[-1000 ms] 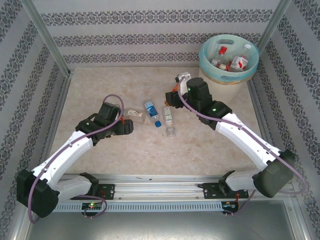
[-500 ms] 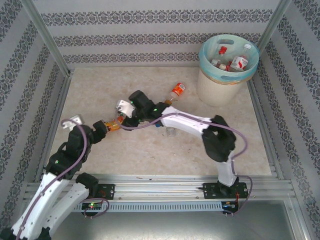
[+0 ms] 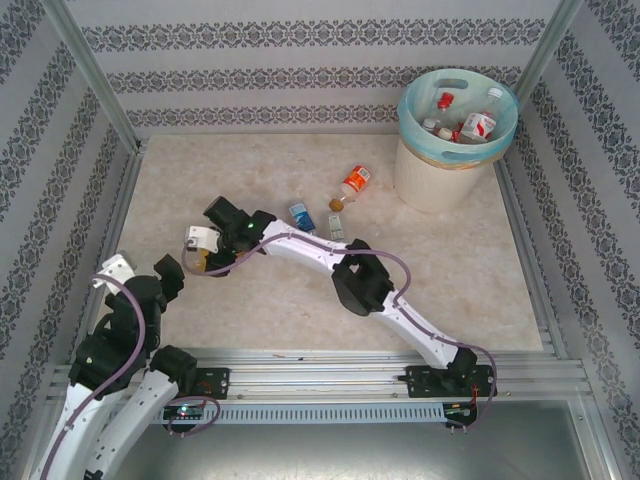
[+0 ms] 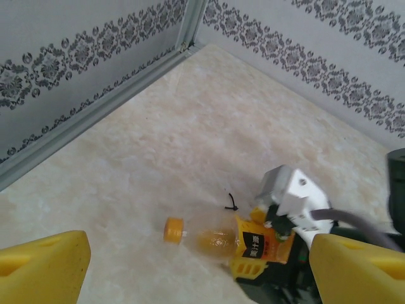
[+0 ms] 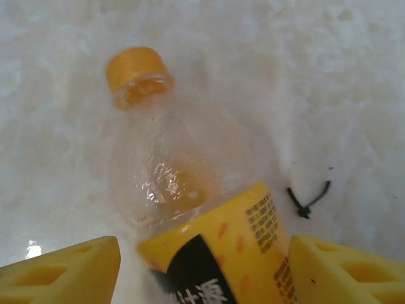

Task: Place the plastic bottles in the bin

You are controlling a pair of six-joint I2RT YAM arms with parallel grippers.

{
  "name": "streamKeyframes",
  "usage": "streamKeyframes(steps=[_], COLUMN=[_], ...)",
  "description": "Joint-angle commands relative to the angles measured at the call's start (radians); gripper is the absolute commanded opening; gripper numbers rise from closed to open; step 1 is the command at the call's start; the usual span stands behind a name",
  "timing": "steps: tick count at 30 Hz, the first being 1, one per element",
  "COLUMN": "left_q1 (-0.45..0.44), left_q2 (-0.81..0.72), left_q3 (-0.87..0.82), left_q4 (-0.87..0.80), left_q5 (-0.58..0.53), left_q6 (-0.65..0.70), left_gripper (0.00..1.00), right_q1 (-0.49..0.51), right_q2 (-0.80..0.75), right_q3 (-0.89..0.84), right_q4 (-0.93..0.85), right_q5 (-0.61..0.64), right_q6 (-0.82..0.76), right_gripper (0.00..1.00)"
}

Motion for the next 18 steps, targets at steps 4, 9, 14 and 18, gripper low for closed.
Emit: streamKeyframes(steps=[4,9,14,18], left_q1=[0.012,0.012,0.012,0.012], left_q2=[-0.012,-0.012,0.004,0.016], left_q3=[0.002,-0.011,-0.015,-0.012], left_q4=[-0.044,-0.010,0.005,0.013], left_q5=[-0.030,-0.016,0.003,0.015], left_q6=[0.022,0.024,0.020,0.014], left_gripper=[0.90,0.90,0.90,0.90], right_q1=[0.022,0.022,0.021,0.022], right_q2=[0.044,0.022,0.023,0.017], right_q3=[0.081,0.027,0.017,0.019], right_q4=[-0.241,-0.274,-0.318,-0.338], right_q5=[0.013,0.086,0.157,0.170], right_q6=[-0.082,-0.115,-0.141,-0.154], right_gripper=[0.69,0.67,0.71,0.70])
